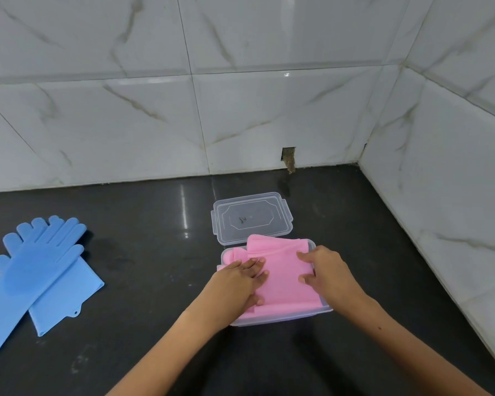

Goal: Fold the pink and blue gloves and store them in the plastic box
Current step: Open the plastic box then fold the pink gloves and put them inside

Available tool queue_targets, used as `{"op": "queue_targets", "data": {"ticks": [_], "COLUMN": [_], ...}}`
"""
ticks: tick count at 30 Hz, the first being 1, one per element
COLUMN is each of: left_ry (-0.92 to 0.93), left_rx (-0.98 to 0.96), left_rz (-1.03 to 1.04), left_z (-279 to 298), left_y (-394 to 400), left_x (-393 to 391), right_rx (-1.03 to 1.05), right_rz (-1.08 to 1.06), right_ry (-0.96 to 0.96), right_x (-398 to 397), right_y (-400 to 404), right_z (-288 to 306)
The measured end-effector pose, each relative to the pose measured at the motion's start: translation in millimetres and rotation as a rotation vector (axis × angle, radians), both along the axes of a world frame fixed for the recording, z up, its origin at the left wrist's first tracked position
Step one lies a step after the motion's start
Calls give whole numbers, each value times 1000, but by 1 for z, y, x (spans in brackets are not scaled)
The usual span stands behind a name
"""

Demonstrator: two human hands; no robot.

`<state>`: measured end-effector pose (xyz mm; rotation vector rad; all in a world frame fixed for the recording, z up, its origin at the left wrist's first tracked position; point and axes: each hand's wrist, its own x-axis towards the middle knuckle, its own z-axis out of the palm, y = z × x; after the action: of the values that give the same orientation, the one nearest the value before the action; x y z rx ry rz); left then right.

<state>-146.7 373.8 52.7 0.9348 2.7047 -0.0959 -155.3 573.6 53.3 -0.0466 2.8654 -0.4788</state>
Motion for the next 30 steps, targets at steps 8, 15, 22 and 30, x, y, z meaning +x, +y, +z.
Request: {"op": "queue_targets", "data": {"ticks": [8,15,22,30], "left_ry": [-65,173,148,69], "left_rx": [-4,-60,-222,-372], "left_rz": [-2,-41,51,-46], "left_z": [-2,1,-26,-41], "left_y": [2,0,0,7], "left_x": [-9,5,0,-25], "right_rx": [301,426,545,671], "right_rz": [166,566,624,743], "right_ry": [74,0,-34,-23], "right_x": [8,-8,-21,-32], "right_y": [-21,-1,1,-3], "right_z": [11,12,-16,-30]}}
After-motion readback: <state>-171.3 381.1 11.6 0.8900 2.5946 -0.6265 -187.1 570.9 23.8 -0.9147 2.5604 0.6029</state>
